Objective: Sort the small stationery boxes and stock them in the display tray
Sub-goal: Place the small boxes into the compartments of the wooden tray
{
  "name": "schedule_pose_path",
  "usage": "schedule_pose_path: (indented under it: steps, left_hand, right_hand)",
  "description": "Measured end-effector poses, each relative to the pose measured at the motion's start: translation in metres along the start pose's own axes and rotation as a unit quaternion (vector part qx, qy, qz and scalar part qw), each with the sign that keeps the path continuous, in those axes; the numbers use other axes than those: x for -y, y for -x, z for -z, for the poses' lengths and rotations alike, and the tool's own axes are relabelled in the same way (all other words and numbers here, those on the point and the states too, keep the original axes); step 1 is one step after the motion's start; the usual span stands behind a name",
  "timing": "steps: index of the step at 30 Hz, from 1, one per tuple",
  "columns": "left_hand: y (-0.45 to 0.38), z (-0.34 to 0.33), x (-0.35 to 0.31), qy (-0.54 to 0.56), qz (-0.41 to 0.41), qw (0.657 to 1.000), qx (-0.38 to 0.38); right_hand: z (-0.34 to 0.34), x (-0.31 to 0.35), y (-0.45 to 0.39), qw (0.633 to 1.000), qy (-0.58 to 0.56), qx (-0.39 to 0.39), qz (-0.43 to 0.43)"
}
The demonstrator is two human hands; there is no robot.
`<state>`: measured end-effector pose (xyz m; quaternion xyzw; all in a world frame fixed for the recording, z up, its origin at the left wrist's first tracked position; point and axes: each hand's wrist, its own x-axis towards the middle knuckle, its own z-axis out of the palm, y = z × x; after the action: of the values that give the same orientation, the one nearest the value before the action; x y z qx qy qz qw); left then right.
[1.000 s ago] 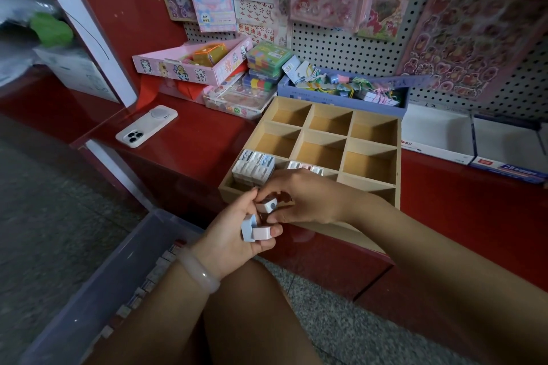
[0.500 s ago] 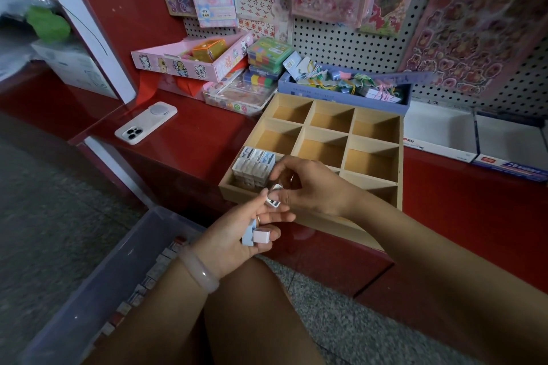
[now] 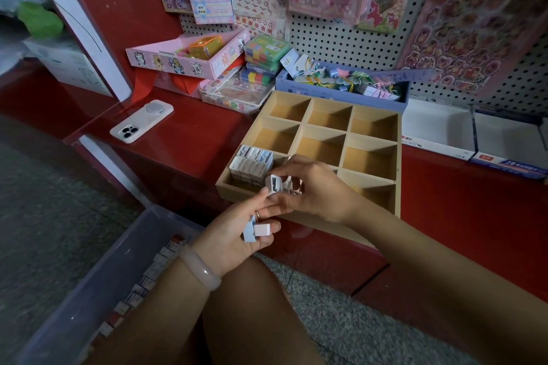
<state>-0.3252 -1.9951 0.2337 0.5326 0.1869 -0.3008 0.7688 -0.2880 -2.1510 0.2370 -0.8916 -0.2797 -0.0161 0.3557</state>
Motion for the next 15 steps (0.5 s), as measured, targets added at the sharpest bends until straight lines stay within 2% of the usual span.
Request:
schedule_pose_path:
  steps: [7,12,15]
  left_hand:
    - [0.006,-0.002,0.001,-0.058,-0.036,0.997,-0.037]
    - [-0.003,0.002,0.003,-0.043,-0.040,0.998,-0.035]
    - [-0.003,0.004,0.004,-0.057,-0.054,0.996,-0.034]
  right_hand:
    - [-0.010,-0.004,0.004,1.000,-0.007,0.011,0.018]
    - [-0.015,-0.005,0.007,0.991,-0.131,0.005,-0.030]
    - [-0.014,-0.007,0.009,0.990,-0.132,0.014,-0.044]
